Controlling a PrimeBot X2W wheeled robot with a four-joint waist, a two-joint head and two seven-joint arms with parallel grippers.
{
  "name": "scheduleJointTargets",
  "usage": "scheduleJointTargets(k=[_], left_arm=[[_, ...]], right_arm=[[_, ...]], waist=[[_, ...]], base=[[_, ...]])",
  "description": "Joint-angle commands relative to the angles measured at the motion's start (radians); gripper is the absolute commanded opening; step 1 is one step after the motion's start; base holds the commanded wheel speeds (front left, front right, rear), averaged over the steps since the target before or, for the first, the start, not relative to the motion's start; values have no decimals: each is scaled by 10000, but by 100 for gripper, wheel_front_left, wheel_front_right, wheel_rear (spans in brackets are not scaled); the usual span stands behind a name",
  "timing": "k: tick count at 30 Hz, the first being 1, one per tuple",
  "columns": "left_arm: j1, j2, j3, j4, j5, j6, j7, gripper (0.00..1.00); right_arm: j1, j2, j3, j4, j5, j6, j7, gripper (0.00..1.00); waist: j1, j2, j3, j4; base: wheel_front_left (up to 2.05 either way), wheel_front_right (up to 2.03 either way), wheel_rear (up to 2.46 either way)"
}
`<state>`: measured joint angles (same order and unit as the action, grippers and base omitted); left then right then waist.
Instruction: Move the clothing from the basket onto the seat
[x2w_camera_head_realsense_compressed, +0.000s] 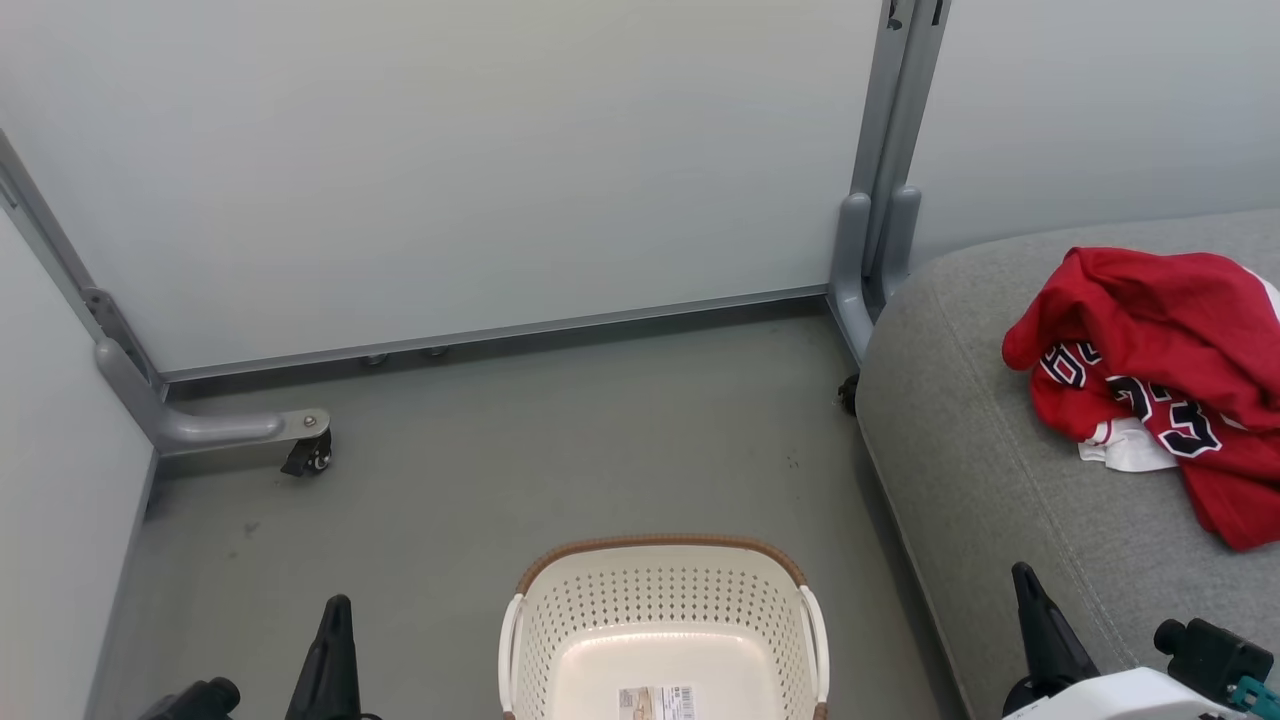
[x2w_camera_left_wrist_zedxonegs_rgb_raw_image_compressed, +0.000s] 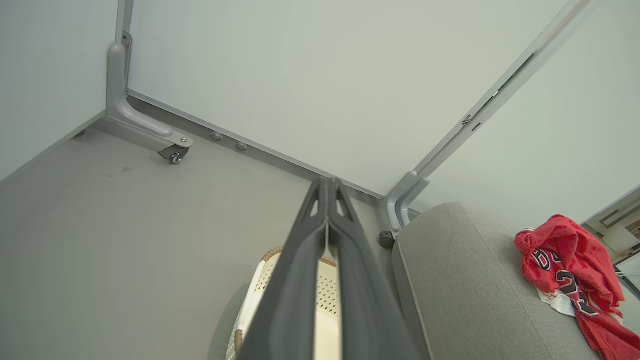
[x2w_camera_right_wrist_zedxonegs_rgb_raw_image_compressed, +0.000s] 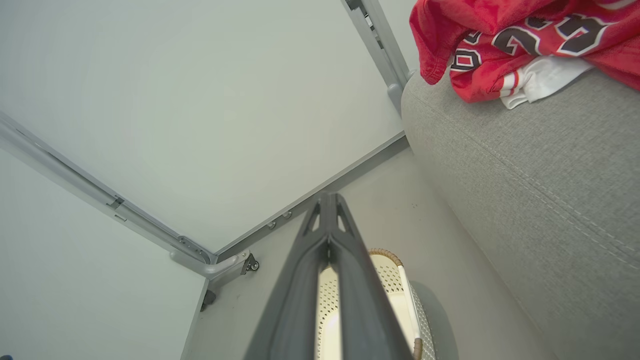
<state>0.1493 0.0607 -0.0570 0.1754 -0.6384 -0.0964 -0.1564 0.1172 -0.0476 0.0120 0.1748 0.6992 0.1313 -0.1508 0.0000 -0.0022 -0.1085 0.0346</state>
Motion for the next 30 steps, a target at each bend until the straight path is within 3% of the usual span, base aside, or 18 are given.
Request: scheduleJointTargets(k=[1, 30], left_arm=[[-370, 102, 88, -83, -416, -36, 65, 0], [-1285, 158, 560, 201, -4253, -174, 972, 0]], right_arm=[[-323, -91, -63, -84, 370, -2, 66, 0], [-1110, -166, -426, 215, 3945, -4, 998, 0]], waist=[[0, 5, 17, -6], [0, 10, 346, -108]], base=[[0, 0, 0], [0, 0, 0]])
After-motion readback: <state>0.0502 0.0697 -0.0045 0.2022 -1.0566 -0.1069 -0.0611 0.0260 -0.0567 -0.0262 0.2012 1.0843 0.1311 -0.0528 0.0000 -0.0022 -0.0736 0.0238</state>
